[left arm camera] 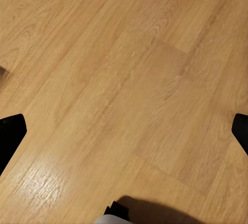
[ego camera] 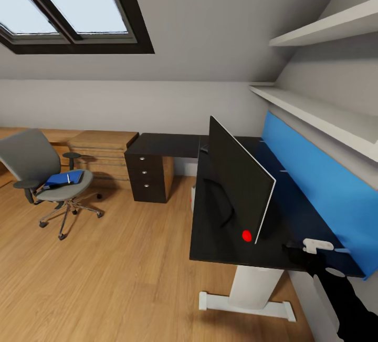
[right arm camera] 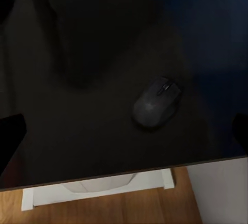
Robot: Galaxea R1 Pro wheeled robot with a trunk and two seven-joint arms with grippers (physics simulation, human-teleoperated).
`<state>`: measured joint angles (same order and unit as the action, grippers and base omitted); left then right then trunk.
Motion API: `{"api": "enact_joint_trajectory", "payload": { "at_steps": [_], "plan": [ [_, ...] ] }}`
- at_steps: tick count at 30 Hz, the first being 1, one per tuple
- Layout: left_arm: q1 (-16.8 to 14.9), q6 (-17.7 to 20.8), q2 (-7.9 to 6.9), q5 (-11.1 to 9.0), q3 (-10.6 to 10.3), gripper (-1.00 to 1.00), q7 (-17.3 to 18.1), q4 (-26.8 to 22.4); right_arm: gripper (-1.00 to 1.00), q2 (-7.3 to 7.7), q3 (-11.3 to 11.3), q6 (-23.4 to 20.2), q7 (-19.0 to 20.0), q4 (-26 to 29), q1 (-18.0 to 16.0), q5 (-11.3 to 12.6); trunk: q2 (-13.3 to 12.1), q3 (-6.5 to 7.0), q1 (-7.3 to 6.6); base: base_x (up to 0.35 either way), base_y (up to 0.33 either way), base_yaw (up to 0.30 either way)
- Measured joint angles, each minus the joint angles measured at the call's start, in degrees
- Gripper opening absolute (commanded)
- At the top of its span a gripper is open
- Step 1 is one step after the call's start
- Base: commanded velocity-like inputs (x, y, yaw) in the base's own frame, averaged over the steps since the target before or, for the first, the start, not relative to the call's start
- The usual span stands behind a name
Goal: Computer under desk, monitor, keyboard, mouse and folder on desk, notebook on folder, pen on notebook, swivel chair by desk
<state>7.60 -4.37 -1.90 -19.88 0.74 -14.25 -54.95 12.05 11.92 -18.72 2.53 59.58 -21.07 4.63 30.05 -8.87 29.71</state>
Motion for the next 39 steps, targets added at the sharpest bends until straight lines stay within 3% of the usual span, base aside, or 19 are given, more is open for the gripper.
{"api": "enact_joint_trajectory", "payload": {
  "at_steps": [17,39],
  "plan": [
    [0.0,0.0,0.00,0.0,0.0,1.00,0.0,0.0,1.00,0.09,0.5,0.0,0.0,0.0,0.0,0.1,0.0,0.00,0.00,0.005,-0.001,0.000],
    [0.0,-0.1,-0.04,0.1,0.0,1.00,0.0,0.0,1.00,0.08,0.7,-0.1,-0.1,0.0,0.0,0.1,0.0,0.00,-0.01,0.104,-0.053,0.000]
  ]
}}
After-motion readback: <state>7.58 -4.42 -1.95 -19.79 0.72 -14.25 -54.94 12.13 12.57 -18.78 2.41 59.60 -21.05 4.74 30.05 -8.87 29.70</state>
